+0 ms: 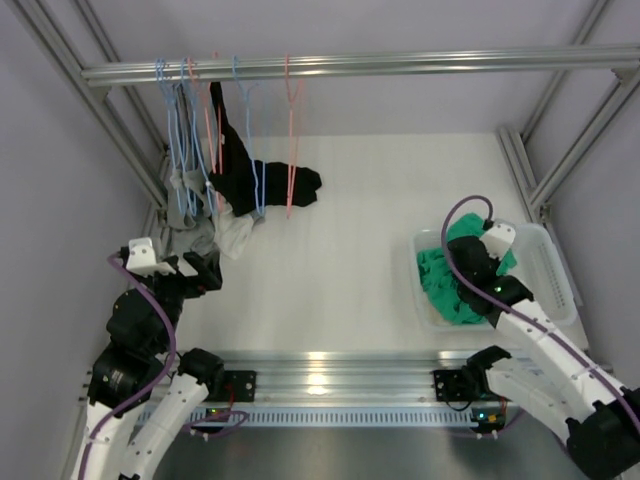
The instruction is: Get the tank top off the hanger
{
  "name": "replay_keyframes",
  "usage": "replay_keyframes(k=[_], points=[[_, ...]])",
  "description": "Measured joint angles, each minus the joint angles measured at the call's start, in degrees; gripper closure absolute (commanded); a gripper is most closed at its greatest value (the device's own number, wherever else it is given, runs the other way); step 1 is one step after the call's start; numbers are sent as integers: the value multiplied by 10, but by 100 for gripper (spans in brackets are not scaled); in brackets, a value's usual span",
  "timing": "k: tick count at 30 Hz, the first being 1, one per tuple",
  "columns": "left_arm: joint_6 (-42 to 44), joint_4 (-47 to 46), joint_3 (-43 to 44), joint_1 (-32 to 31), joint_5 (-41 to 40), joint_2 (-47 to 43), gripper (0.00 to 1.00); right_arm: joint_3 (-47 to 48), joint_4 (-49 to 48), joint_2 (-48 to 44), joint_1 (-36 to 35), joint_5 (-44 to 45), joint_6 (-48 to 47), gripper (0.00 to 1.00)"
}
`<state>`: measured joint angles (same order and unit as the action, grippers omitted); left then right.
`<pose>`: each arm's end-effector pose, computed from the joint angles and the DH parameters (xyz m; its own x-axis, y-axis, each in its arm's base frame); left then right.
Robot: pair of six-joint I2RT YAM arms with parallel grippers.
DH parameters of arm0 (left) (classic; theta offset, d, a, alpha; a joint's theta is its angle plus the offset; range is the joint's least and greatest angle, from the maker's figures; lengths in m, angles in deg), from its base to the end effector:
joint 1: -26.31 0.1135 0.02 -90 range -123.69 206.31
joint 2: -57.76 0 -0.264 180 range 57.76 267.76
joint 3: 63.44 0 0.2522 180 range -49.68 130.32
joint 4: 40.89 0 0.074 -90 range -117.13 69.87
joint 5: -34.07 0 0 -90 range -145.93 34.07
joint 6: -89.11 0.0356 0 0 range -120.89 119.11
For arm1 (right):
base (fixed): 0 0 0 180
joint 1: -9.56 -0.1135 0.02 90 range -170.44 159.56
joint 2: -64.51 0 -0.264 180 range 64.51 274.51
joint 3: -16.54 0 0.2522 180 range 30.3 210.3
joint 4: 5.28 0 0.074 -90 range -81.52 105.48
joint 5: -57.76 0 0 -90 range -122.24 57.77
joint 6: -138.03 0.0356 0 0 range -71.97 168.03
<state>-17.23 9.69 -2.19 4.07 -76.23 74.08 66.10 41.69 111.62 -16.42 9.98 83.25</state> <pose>0.0529 -0.0083 0.3552 -0.0974 -0.2452 -0.9646 0.0083 0.9689 -0.2472 0.1578 0.0503 0.2473 -0.4536 0.2541 -0.8542 0.4503 0.8925 0.0263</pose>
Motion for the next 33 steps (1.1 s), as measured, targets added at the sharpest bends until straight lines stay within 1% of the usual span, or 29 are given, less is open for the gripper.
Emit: replay_keyframes(k=[3, 5, 7, 9, 13, 15, 18, 20, 23, 26, 27, 28, 29, 30, 31, 33], points=[[0, 0, 0, 0, 3, -4, 1, -35, -12, 14, 73, -58, 23, 100], [0, 0, 0, 0, 6, -8, 1, -41, -32, 30, 135, -99, 38, 100], [0, -1, 0, 0, 10, -12, 1, -45, -53, 56, 179, -133, 56, 100], [0, -2, -1, 0, 11, -16, 1, -50, -75, 82, 200, -153, 72, 100], [0, -3, -1, 0, 12, -28, 1, -50, -104, 129, 210, -161, 96, 100], [0, -4, -2, 0, 12, -35, 1, -50, -115, 143, 217, -163, 105, 100], [0, -4, -2, 0, 12, -41, 1, -49, -138, 164, 245, -192, 120, 100], [0, -4, -2, 0, 12, -42, 1, -48, -157, 173, 268, -216, 127, 97], [0, -4, -3, 0, 12, -44, 1, -39, -182, 202, 292, -248, 134, 96], [0, -4, -3, 0, 12, -47, 1, -25, -203, 230, 303, -272, 129, 92], [0, -4, -3, 0, 12, -49, 1, -24, -205, 229, 303, -274, 127, 88], [0, -4, -4, 0, 12, -50, 1, -25, -205, 223, 303, -276, 123, 53], [0, -4, -4, 0, 12, -50, 1, -30, -205, 211, 303, -278, 122, 29], [0, -4, -4, 0, 12, -51, 1, -37, -209, 193, 303, -285, 121, 20], [0, -4, -4, 0, 12, -51, 1, -40, -212, 171, 301, -291, 113, 15], [0, -4, -4, 0, 12, -51, 1, -43, -192, 114, 300, -290, 98, 14]])
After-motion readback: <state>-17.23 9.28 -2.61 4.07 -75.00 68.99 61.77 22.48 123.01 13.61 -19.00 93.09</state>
